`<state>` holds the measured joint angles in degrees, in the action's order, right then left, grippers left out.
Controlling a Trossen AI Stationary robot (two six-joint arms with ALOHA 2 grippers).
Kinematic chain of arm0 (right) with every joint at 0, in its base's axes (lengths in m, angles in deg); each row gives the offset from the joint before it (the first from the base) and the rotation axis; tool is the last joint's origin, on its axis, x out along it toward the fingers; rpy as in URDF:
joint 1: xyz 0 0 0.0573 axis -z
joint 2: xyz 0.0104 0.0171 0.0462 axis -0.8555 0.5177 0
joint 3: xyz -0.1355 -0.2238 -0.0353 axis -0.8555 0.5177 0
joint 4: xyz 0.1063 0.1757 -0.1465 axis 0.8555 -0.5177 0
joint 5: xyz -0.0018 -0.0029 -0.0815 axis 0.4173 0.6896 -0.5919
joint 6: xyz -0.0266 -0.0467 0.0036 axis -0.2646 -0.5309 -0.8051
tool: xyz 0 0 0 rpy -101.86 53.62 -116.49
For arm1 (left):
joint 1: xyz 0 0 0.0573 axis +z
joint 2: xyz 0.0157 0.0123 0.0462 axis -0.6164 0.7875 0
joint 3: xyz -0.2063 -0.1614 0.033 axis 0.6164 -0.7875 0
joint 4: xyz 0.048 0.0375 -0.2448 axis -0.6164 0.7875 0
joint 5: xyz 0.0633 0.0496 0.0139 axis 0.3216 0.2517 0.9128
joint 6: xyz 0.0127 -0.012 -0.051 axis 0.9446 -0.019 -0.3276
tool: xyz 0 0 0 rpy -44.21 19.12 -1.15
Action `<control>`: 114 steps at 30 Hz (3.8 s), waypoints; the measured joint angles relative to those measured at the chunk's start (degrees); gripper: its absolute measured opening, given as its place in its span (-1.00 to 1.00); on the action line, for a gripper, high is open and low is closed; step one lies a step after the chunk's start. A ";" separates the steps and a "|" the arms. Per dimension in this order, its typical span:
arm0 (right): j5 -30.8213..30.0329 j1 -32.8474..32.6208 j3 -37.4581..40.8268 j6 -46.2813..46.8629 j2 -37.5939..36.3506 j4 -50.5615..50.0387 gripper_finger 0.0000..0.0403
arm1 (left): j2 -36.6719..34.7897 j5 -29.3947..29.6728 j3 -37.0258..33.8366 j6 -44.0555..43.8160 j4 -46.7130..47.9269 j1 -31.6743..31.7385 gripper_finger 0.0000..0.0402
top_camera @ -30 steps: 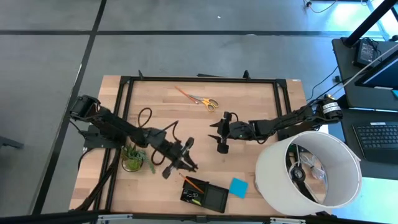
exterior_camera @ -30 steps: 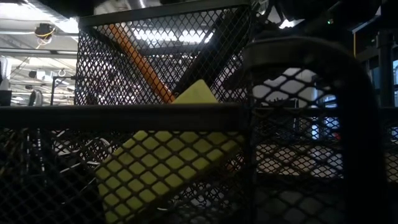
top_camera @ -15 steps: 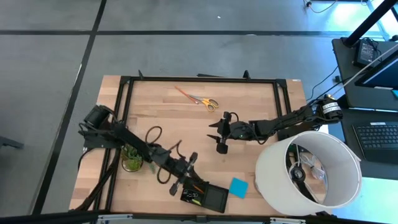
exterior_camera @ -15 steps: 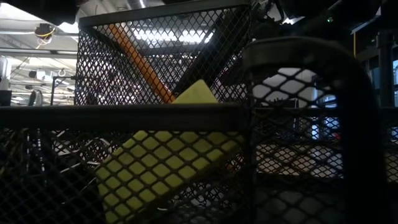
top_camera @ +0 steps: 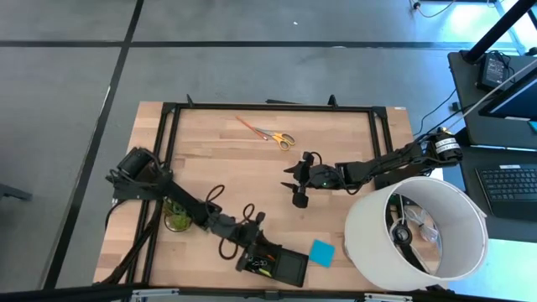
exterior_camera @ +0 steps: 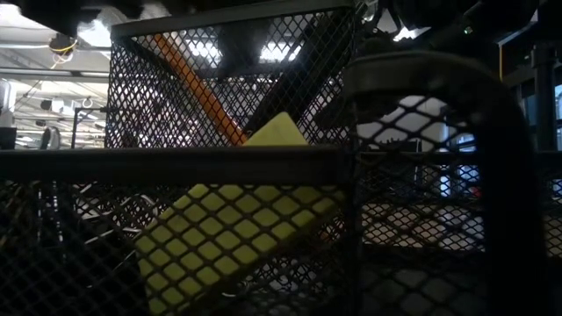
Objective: Pick and place office supplies into organizer
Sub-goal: Put the black pen into the black desk organizer, then put the yellow scissors into the black desk organizer
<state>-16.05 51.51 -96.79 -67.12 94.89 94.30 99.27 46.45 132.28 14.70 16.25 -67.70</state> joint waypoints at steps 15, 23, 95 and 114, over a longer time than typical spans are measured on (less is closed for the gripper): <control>0.00 0.00 0.00 -0.02 0.00 0.02 0.08 | -0.02 7.20 0.00 0.09 8.27 -2.10 -0.86; -0.01 0.00 0.00 -0.09 0.00 0.02 0.08 | -0.11 7.26 0.02 -1.09 9.27 -1.99 -0.84; -0.04 14.25 -0.04 -3.37 0.02 -4.03 0.08 | -26.40 6.16 -2.79 12.13 55.49 30.20 -0.49; 0.02 20.68 -0.04 -2.75 5.24 -1.08 0.08 | -25.29 6.86 -3.41 32.08 53.79 39.91 -0.42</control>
<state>-16.03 72.18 -96.84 -69.87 100.13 93.22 73.99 53.31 128.87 46.78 70.04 -27.79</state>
